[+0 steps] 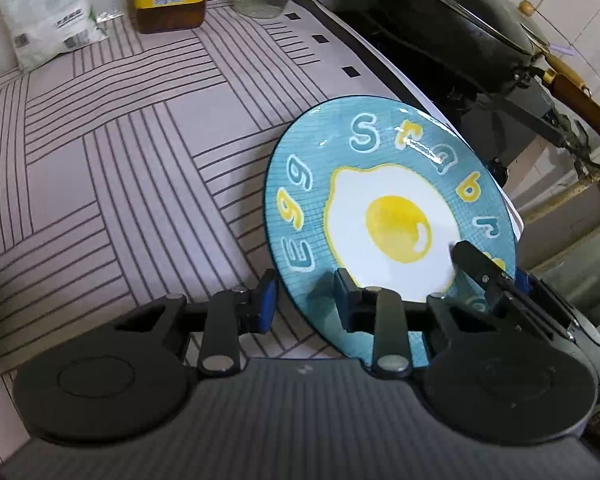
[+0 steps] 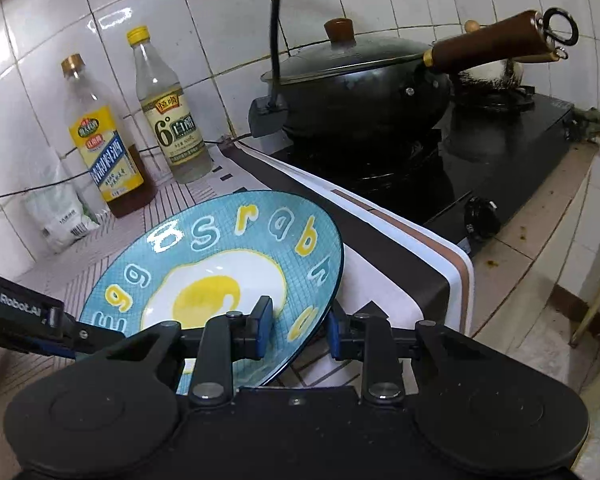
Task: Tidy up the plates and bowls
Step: 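Lift the blue egg plate with both grippers and carry it to the stack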
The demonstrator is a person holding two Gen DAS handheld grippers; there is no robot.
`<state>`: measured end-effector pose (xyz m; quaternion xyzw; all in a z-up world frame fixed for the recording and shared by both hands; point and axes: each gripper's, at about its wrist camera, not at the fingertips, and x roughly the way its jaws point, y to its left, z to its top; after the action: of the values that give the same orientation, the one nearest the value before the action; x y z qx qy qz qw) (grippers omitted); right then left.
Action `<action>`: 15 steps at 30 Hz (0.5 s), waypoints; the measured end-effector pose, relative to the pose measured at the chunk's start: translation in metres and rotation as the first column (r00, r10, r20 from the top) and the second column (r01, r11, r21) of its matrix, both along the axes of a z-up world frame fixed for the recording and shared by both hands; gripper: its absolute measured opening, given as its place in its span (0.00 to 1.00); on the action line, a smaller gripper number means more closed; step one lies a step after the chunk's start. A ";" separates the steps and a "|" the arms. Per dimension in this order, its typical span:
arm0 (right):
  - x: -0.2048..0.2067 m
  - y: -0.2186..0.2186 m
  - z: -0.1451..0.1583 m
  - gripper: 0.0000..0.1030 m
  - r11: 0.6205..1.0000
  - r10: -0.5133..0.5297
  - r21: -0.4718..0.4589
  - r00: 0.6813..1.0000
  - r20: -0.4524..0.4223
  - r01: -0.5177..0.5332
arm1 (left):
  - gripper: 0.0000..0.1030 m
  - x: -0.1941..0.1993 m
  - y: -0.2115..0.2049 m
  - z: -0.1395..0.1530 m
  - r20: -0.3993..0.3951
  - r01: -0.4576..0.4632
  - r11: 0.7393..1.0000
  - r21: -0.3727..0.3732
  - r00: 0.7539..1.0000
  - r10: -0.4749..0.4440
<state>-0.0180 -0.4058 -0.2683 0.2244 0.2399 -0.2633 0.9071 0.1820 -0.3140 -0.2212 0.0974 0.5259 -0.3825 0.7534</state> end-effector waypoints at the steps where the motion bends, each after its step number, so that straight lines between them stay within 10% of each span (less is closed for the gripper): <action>1: -0.001 -0.002 -0.001 0.36 1.000 0.014 0.005 1.000 0.011 -0.014 | 0.28 0.001 -0.001 0.000 -0.005 -0.002 1.000 0.002 1.000 0.002; 15: 0.008 -0.016 0.012 0.31 0.988 0.153 0.018 0.984 -0.088 -0.152 | 0.28 -0.008 0.002 0.009 0.062 0.035 0.999 0.029 0.997 -0.037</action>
<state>-0.0104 -0.4216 -0.2562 0.1984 0.2981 -0.2015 0.9117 0.1743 -0.3116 -0.2126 0.1294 0.5056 -0.3854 0.7610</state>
